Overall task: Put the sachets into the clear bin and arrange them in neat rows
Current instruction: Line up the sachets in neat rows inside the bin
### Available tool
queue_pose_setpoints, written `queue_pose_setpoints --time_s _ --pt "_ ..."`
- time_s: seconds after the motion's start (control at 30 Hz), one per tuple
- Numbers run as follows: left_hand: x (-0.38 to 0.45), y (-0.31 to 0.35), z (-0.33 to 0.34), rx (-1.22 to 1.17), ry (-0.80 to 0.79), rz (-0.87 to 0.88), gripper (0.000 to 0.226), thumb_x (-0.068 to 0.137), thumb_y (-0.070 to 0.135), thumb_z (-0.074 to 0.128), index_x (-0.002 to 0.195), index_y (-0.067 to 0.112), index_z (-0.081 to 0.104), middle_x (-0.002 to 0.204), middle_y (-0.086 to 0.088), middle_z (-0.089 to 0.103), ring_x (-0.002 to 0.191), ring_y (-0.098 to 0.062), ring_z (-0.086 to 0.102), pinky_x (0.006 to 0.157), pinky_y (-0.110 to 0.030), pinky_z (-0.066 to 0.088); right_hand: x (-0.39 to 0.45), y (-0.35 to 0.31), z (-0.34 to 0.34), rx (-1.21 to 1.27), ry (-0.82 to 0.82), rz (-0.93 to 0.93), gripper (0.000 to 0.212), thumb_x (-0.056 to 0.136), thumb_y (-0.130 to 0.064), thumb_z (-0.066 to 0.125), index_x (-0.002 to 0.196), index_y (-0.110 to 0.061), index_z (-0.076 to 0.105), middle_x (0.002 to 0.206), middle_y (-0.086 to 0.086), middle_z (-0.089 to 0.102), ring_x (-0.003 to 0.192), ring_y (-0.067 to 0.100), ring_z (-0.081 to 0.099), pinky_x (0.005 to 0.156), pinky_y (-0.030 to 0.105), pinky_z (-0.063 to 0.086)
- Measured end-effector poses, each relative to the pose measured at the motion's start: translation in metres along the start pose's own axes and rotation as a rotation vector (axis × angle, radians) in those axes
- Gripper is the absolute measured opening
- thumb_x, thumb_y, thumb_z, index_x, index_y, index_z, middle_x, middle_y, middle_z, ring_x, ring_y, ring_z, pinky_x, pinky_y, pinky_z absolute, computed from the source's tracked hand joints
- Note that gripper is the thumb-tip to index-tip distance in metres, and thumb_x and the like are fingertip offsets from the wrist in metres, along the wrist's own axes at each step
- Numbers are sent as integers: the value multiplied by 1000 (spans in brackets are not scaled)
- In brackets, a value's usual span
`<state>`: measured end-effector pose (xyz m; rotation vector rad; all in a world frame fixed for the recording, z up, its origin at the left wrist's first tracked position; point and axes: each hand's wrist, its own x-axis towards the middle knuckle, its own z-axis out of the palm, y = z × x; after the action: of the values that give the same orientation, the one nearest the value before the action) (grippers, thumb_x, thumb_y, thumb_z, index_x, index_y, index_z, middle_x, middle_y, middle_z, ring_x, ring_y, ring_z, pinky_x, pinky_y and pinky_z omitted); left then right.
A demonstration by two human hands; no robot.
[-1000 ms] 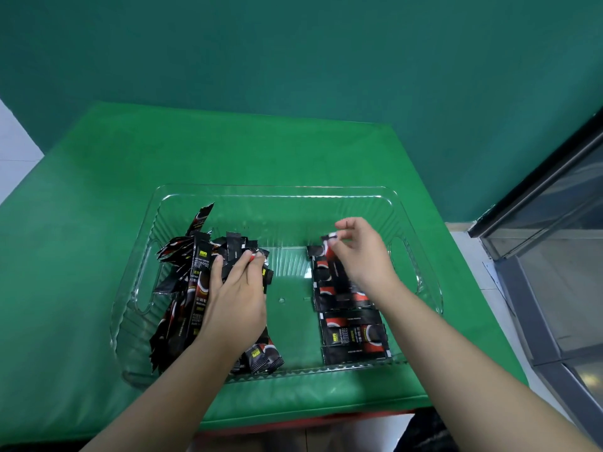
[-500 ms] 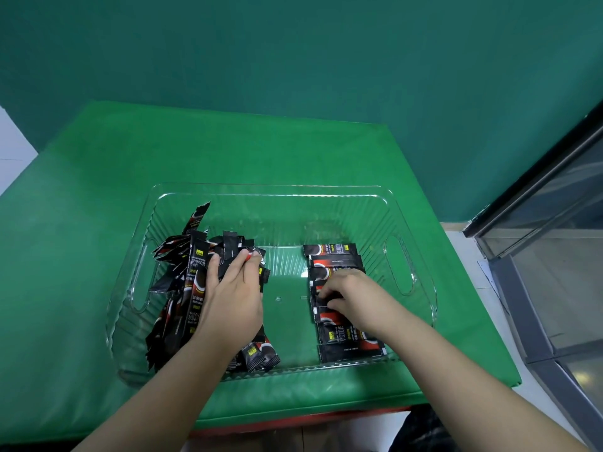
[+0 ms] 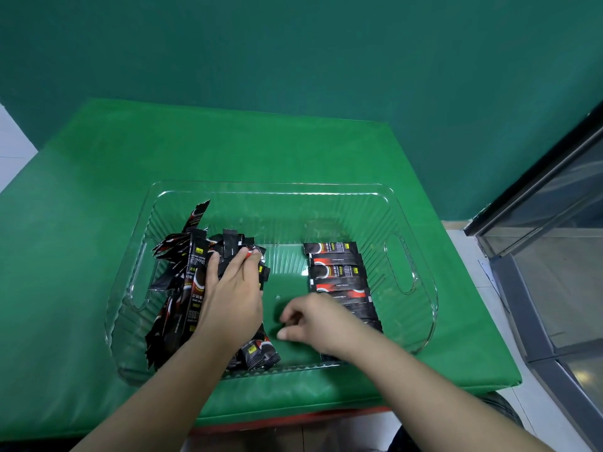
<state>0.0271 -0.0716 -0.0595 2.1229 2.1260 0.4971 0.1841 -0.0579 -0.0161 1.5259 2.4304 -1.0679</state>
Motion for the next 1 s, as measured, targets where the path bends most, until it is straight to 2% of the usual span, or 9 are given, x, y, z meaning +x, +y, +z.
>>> queue_pose_setpoints --time_s 0.17,0.3,0.37,0.43,0.57,0.67,0.8,0.9,1.0 --pt "0 0 2 -3 12 -11 59 89 7 52 144 2 30 147 -7 43 146 -14 15 112 -40 -17 7 -28 19 -44 -71 126 44 80 -30 74 109 -1 58 108 14 62 96 28 58 77 30 47" --pt "0 -1 2 3 15 -19 59 89 5 51 144 3 29 147 -6 42 146 -14 13 109 -37 -23 3 -40 20 -166 -78 102 9 85 -2 61 84 2 53 88 16 55 90 34 52 74 35 43" --pt "0 -1 3 4 16 -19 60 89 4 50 144 3 28 148 -6 41 146 -13 13 109 -37 -24 3 -39 20 -182 -93 132 25 83 5 54 65 -5 40 69 9 41 79 30 45 67 32 39" --pt "1 0 2 10 16 -17 58 90 5 50 144 3 28 148 -6 41 146 -14 13 110 -38 -22 3 -37 20 -177 -116 156 30 84 3 53 61 -7 36 65 7 36 74 28 44 63 30 37" --pt "0 -1 2 10 19 -24 59 87 0 52 142 1 32 146 -9 44 146 -16 17 113 -42 -16 1 -35 21 -112 -98 169 29 87 -11 55 63 -8 40 67 8 42 72 28 45 48 28 31" --pt "-1 -1 1 6 16 -16 58 89 3 51 143 1 29 148 -9 41 146 -15 14 111 -39 -21 -3 -27 11 -57 11 186 25 88 -19 57 70 -2 55 76 15 57 74 30 54 58 28 39" --pt "0 1 0 13 7 -25 59 90 3 48 145 2 26 149 -8 39 147 -13 10 111 -40 -21 -14 -3 -22 11 87 218 9 89 -17 62 86 -12 69 94 10 70 78 21 62 63 25 48" --pt "0 1 0 10 8 -26 59 90 1 48 145 2 25 150 -8 37 147 -14 10 109 -38 -25 -24 14 -38 -82 72 260 21 89 -11 60 109 -12 68 108 5 67 83 16 61 70 26 49" --pt "0 0 2 11 14 -26 58 90 0 49 144 2 27 149 -9 39 147 -14 12 108 -36 -27 -29 20 -41 -271 38 312 21 86 1 57 102 -7 68 99 7 67 80 19 62 67 28 49"
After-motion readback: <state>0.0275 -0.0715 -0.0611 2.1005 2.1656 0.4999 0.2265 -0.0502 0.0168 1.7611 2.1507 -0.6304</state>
